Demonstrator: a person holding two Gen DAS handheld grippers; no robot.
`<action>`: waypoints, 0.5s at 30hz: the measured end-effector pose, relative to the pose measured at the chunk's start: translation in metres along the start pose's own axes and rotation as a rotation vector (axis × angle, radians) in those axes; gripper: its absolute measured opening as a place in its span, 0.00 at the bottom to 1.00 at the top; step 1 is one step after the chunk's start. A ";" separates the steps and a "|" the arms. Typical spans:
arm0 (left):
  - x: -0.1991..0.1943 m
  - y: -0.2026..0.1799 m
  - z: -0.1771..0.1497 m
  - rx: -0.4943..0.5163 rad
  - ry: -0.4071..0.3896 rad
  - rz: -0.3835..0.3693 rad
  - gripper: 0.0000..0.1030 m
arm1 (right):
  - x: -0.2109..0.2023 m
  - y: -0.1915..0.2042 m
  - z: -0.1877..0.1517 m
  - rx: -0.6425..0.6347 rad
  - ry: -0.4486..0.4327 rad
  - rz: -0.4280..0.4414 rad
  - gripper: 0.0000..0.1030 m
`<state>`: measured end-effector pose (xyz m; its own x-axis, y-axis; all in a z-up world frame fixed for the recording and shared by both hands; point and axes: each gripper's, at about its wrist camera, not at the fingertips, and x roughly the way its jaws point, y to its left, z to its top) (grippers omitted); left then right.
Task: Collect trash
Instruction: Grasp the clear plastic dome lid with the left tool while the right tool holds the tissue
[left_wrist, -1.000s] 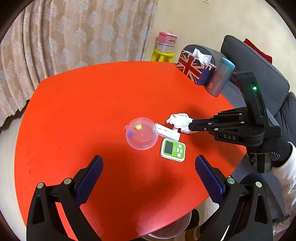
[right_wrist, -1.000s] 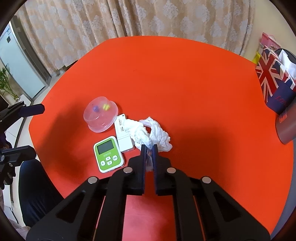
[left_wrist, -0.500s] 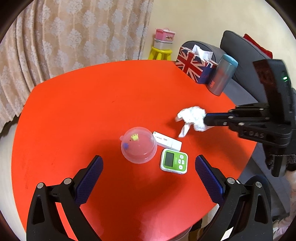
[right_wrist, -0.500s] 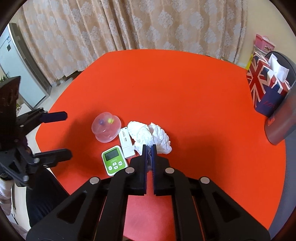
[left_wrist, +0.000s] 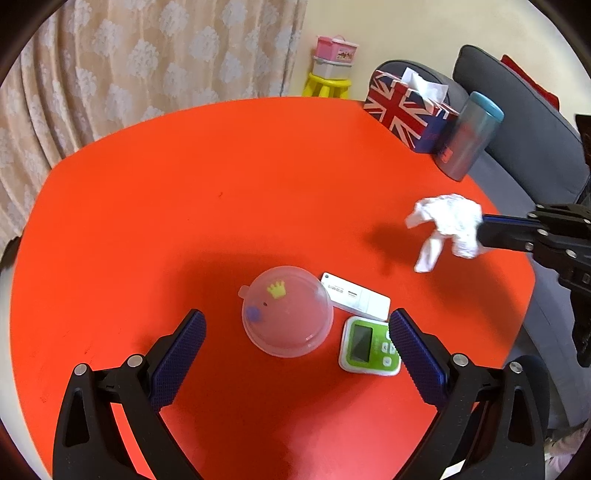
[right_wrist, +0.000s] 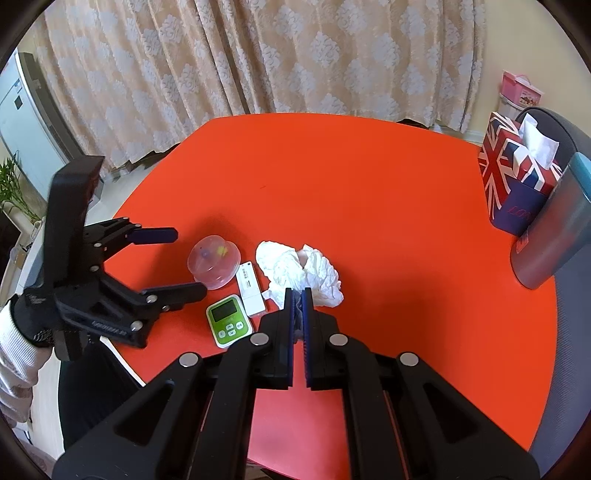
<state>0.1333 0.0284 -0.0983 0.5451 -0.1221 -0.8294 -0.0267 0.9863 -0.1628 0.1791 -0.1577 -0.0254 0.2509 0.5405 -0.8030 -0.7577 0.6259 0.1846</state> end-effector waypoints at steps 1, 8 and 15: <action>0.003 0.001 0.001 -0.003 0.008 -0.004 0.84 | -0.001 -0.001 0.000 0.000 -0.001 -0.001 0.03; 0.013 0.007 -0.002 -0.024 0.034 -0.019 0.50 | -0.002 -0.001 -0.003 0.008 -0.007 0.000 0.03; 0.006 0.009 -0.004 -0.035 0.014 -0.016 0.49 | -0.003 -0.001 -0.004 0.008 -0.014 0.004 0.03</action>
<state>0.1329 0.0365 -0.1069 0.5341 -0.1398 -0.8338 -0.0478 0.9797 -0.1948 0.1767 -0.1617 -0.0254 0.2564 0.5511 -0.7941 -0.7538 0.6283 0.1926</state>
